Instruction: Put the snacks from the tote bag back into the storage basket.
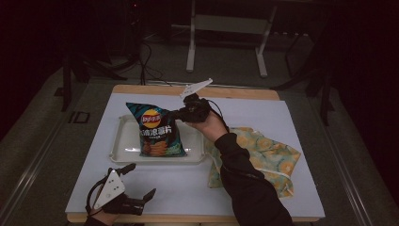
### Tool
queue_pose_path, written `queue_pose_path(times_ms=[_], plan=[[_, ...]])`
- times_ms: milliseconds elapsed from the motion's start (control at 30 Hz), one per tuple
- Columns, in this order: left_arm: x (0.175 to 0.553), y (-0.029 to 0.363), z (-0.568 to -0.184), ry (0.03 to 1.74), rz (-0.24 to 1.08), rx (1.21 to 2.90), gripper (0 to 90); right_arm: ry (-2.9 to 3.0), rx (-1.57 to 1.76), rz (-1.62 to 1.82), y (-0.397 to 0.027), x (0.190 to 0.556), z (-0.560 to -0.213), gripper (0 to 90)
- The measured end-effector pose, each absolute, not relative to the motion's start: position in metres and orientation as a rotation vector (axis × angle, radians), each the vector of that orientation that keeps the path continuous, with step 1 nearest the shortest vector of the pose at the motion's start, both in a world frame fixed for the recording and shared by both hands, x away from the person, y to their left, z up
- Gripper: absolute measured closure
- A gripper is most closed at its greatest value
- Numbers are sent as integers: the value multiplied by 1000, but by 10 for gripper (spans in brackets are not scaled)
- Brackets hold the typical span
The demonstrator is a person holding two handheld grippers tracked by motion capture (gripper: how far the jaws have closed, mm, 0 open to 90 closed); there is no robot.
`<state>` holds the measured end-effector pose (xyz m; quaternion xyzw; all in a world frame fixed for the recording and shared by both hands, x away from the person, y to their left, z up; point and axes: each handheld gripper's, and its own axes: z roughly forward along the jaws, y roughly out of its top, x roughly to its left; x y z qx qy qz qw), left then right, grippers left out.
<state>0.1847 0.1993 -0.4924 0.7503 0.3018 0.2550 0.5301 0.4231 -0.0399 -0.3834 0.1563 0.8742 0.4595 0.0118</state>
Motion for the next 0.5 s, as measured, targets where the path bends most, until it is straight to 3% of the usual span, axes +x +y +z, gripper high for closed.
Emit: queue_pose_path(times_ms=[500], plan=[[185,198,-493,720,611,1800,1,2706,620,1250,-38,441,-415,889]])
